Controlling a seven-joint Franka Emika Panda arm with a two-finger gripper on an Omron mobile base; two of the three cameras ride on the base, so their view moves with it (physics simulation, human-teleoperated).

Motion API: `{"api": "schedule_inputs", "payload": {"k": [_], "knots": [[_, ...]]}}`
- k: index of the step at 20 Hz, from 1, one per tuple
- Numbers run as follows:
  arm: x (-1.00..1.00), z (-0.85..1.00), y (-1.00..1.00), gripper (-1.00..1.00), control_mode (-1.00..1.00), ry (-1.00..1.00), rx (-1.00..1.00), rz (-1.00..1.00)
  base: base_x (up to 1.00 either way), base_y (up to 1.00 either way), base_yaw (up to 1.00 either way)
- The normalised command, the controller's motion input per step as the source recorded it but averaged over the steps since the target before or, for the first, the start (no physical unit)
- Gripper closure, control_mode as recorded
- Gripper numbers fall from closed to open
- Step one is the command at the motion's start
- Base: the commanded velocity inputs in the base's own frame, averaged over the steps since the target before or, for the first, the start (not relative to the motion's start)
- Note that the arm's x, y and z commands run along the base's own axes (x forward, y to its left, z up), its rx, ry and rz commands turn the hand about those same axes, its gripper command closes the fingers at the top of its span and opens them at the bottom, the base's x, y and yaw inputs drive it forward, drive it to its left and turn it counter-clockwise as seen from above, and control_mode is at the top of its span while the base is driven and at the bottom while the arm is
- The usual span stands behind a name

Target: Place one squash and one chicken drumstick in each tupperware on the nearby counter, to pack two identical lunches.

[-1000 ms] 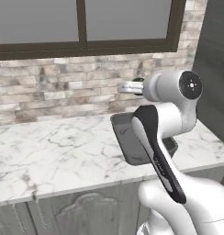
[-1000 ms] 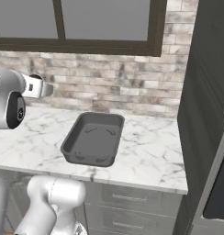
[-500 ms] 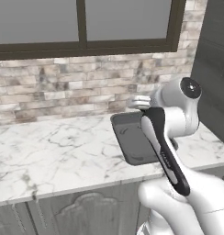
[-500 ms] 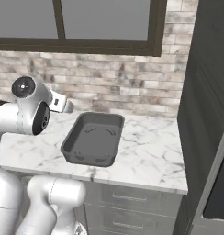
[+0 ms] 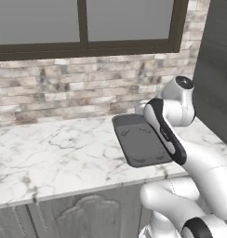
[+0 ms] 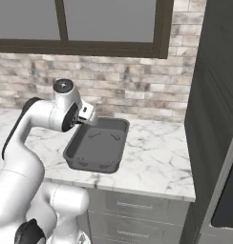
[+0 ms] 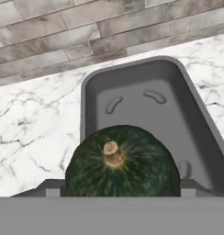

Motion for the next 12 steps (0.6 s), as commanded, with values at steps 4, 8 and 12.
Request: {"api": "schedule_inputs", "payload": {"k": [4,8,12], "knots": [[0.66,-0.51,-0.17,1.0,-1.0,0.18,0.0,-0.01,0.0,0.0,0.0],[0.64,-0.49,-0.03,1.0,-1.0,0.12,0.0,0.0,0.0,0.0,0.0],[0.64,-0.61,-0.01,1.0,-1.0,0.09,-0.01,0.0,0.0,0.0,0.0]]}}
